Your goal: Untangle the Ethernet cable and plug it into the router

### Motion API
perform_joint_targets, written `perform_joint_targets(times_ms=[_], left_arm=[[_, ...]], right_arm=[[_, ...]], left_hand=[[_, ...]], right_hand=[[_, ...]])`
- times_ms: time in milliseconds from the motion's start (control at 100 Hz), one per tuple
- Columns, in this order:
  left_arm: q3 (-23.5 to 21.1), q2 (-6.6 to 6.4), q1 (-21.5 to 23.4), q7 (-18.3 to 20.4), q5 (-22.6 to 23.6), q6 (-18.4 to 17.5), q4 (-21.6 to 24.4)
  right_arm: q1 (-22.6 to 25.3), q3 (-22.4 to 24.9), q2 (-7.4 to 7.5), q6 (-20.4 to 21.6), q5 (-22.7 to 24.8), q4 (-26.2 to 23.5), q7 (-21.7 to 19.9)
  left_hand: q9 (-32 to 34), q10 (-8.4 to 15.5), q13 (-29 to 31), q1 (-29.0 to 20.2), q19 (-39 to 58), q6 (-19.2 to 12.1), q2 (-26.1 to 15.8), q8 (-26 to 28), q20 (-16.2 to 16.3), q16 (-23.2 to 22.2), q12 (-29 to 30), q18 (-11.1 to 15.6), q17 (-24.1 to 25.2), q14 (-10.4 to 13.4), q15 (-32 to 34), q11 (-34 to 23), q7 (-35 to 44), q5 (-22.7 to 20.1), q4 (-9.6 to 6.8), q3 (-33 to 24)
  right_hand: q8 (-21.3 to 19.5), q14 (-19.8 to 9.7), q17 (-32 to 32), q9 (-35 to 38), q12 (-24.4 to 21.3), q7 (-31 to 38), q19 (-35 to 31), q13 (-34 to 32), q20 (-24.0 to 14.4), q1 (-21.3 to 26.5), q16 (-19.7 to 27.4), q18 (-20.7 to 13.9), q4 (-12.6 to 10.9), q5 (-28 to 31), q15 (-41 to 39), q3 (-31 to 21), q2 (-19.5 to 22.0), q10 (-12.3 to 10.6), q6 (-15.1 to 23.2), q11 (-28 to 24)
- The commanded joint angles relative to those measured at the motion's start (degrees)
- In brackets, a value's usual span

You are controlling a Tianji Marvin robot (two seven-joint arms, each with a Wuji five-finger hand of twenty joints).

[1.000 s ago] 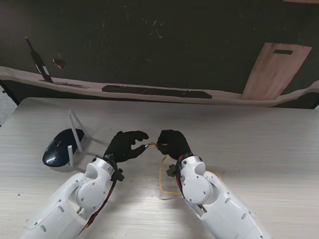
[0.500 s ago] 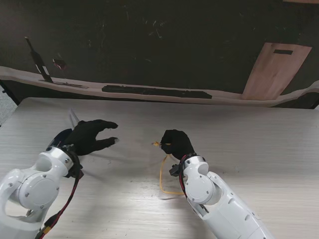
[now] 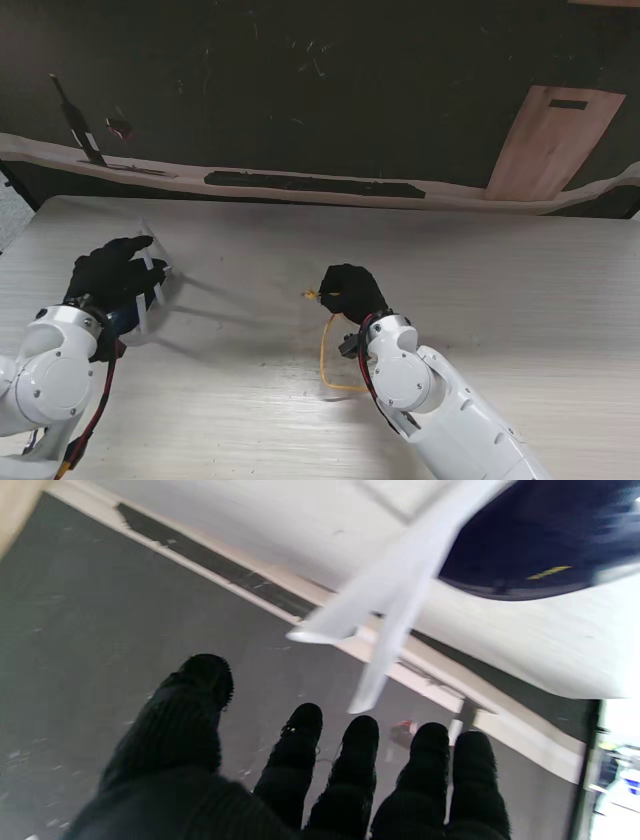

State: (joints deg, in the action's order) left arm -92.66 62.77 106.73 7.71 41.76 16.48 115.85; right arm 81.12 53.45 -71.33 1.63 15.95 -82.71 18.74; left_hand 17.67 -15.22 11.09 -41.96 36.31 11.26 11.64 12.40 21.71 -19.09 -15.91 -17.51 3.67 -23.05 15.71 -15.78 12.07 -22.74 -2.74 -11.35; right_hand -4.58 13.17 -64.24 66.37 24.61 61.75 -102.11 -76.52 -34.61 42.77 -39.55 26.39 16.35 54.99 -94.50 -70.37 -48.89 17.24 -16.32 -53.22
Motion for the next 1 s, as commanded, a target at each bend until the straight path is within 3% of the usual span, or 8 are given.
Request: perform_joint_targets(times_ms=[0,180,370,490,610,730,850,990], left_arm=[[-1.0,-0.32,1.7,1.8,0.6,2.2,0.6],[-3.0,-0.40,3.6,3.5,2.1,8.9,1.3],[-3.7,-1.54,3.8,10.1,5.4,16.0,1.5],[-2.7,-2.39,2.1,13.9,7.9,18.9,-0.7],[-0.8,-2.83,-0.4,14.9,8.6,20.0,-4.7],[1.5,-3.23,-3.2,15.7,8.4,20.6,-8.5],[3.5,-2.95,-5.2,13.2,8.5,19.9,-11.8],[3.9,-3.00,-6.1,13.1,8.8,18.9,-13.6]], right_arm=[[0.3,-0.5,-0.06,0.1,-0.3,-0.3,-1.0],[-0.4,-1.4,-0.14,-0.1,-1.1,-0.1,-1.9],[-0.6,-1.7,-0.15,-0.1,-1.7,0.2,-2.4],[-0.5,-1.6,-0.32,-0.4,-2.0,0.6,-2.1],[-0.4,-1.7,-0.39,-0.5,-2.2,1.0,-2.0],[-0.3,-1.8,-0.45,-1.0,-2.9,1.0,-2.3],[-0.3,-1.8,-0.19,-1.1,-2.5,0.7,-3.0],[-0.2,-1.8,-0.05,-1.4,-2.4,0.1,-3.3]], left_hand=[[-2.3,-0.5,-1.7,-1.4,-1.8,0.0,0.1,-0.8,-0.2,0.6,1.3,1.5,1.0,4.4,-1.1,1.2,-1.3,2.0,-0.92,-0.6],[-3.9,-0.3,-2.3,-2.2,-2.5,0.0,0.3,-0.8,0.3,0.8,1.5,2.0,1.0,4.4,-1.3,1.6,-2.1,3.3,-0.83,-0.4],[-6.4,0.0,-4.0,-0.7,-5.1,0.1,1.6,-1.1,0.6,1.5,2.2,2.7,1.0,4.6,-2.8,2.9,-4.4,6.2,-0.98,0.4],[-7.7,0.2,-5.6,1.7,-8.6,-0.1,2.6,-1.2,0.7,2.2,2.6,3.1,1.2,5.0,-4.0,4.0,-5.9,7.6,-1.38,0.3],[-8.3,0.7,-7.1,5.0,-13.4,-0.2,4.4,-1.2,1.0,2.9,3.7,3.4,0.9,5.7,-5.0,6.9,-7.5,9.4,-1.40,-1.3],[-9.7,0.5,-7.8,6.5,-17.4,0.1,5.7,-1.9,1.1,4.5,5.3,3.5,1.1,6.2,-7.3,10.7,-9.4,12.3,1.38,-0.8],[-10.2,0.4,-7.9,6.6,-17.8,0.3,6.0,-2.3,1.5,4.4,5.4,3.3,1.0,6.3,-7.3,11.4,-10.2,13.3,2.05,-0.5],[-10.9,0.1,-8.1,6.8,-18.4,0.4,7.2,-2.6,1.6,4.6,5.7,3.1,1.2,6.1,-7.7,12.6,-10.6,13.9,2.73,-0.4]], right_hand=[[-1.5,-7.9,-2.0,7.1,0.8,1.9,-6.3,1.6,-0.3,2.2,-1.0,-1.4,-0.6,1.1,-3.7,-1.4,2.5,10.2,0.1,-6.3],[-1.4,-7.6,-1.9,7.0,0.9,1.8,-6.1,1.6,-0.2,2.2,-0.9,-1.0,-0.6,1.1,-3.5,-1.3,2.5,10.3,0.0,-6.2],[-1.4,-7.5,-1.9,7.0,1.0,1.8,-6.0,1.6,-0.1,2.3,-0.8,-0.8,-0.6,1.1,-3.5,-1.3,2.6,10.3,0.0,-6.3],[-1.4,-7.3,-1.9,7.0,1.0,1.8,-5.8,1.7,0.0,2.4,-0.8,-0.6,-0.6,1.0,-3.4,-1.2,2.6,10.4,0.0,-6.3],[-1.4,-7.1,-1.9,7.0,1.1,1.8,-5.7,1.7,0.1,2.4,-0.7,-0.3,-0.7,1.0,-3.3,-1.1,2.7,10.4,0.0,-6.3],[-1.4,-6.9,-1.8,6.9,1.1,1.7,-5.7,1.7,0.1,2.5,-0.7,-0.1,-0.7,1.0,-3.3,-1.1,2.7,10.5,-0.2,-6.3],[-1.4,-6.9,-1.8,6.9,1.1,1.7,-5.6,1.7,0.2,2.5,-0.6,0.0,-0.7,1.0,-3.3,-1.0,2.7,10.5,-0.2,-6.3],[-1.4,-6.8,-1.8,6.9,1.1,1.7,-5.6,1.7,0.2,2.5,-0.6,0.1,-0.7,1.0,-3.3,-1.0,2.8,10.5,-0.2,-6.3]])
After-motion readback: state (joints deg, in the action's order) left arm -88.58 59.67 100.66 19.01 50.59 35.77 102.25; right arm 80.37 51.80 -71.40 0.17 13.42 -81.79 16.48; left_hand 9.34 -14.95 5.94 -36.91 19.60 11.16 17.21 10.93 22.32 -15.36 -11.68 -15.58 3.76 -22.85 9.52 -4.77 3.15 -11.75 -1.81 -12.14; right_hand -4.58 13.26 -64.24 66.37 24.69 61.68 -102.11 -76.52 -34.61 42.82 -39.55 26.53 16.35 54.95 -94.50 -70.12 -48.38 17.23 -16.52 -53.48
